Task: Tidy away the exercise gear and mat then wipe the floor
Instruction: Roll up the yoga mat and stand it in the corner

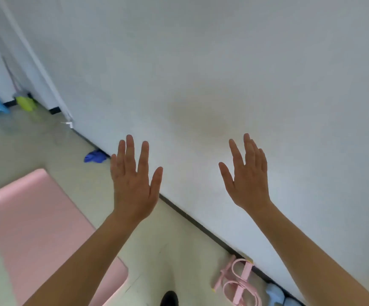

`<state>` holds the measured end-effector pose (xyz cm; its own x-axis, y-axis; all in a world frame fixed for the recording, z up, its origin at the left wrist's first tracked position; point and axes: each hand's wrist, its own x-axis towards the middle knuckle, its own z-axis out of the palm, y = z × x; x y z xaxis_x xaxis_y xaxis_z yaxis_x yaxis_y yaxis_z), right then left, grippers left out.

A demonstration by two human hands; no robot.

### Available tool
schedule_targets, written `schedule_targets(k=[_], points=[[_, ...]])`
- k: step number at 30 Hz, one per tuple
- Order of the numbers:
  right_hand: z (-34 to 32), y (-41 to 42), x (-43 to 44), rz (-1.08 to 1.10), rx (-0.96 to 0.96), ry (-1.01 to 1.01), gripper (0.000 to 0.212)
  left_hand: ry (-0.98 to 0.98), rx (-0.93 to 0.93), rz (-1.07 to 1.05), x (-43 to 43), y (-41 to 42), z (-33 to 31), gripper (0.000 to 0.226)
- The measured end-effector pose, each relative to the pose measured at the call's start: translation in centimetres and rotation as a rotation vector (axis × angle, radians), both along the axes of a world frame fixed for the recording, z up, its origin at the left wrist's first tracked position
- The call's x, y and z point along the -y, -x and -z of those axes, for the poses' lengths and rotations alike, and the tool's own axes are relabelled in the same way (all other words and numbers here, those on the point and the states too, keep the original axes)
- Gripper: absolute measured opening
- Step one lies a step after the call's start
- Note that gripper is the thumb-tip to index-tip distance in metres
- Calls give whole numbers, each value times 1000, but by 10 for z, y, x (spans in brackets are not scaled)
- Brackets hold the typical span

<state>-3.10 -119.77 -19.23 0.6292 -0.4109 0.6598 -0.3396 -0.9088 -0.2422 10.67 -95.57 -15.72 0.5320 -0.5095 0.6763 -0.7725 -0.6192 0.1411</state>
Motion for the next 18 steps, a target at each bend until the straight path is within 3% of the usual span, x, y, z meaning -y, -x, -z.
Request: schedule_targets(k=[7, 18], points=[[-53, -76, -191, -487, -4, 5, 62, -74, 4, -459, -236, 47, -48, 64], [-79, -125, -621, -935, 60, 118, 62, -33, 17, -1015, -640, 142, -59, 65]])
